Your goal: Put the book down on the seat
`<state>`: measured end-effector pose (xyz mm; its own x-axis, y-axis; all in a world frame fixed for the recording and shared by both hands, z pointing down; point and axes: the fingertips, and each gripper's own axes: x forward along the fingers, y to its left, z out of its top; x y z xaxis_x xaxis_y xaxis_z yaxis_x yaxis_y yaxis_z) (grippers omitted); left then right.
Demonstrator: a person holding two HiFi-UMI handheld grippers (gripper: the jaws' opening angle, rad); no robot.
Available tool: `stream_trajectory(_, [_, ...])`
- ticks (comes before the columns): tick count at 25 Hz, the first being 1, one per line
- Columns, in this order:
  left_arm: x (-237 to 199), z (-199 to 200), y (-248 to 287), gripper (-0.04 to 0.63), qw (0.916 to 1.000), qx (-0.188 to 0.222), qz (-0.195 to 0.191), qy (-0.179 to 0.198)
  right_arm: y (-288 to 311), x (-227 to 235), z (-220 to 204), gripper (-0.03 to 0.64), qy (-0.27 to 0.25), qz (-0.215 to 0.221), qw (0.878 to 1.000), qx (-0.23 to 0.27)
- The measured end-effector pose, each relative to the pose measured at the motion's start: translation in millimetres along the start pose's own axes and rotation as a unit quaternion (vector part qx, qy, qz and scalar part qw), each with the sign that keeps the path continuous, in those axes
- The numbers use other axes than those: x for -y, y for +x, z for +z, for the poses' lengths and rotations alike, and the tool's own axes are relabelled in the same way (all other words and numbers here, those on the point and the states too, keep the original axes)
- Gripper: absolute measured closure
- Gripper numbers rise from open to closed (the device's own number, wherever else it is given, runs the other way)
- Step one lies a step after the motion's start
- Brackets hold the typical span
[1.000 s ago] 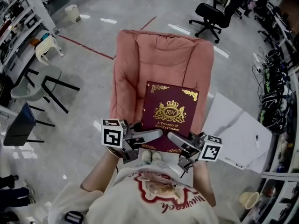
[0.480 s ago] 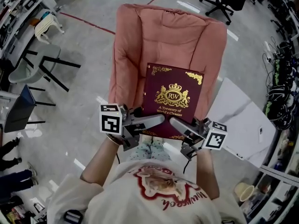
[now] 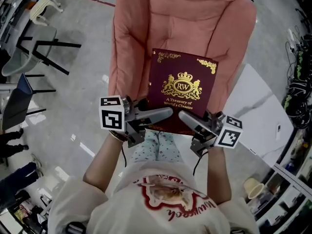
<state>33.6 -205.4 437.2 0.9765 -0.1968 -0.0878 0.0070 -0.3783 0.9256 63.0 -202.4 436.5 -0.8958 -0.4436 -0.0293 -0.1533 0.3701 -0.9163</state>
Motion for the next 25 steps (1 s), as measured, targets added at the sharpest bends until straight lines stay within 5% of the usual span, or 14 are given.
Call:
stream_trajectory(4, [50.0, 24.3, -6.2, 0.362, 0.9997, -0.008, -0.004, 0.022, 12.2, -51.0, 17.9, 0.393, -0.019, 0.006, 1.000, 0.013])
stream_trajectory(10, [59.0, 36.2, 2.0, 0.362, 0.9996, -0.011, 0.002, 0.024, 11.9, -59.4, 32.8, 0.393, -0.017, 0.009, 1.000, 0.018])
stream_trajectory(25, [-2.7, 4.2, -3.6, 0.362, 0.9998, 0.000, 0.017, 0.006, 5.2, 3.1, 0.9, 0.390, -0.002, -0.003, 1.000, 0.000])
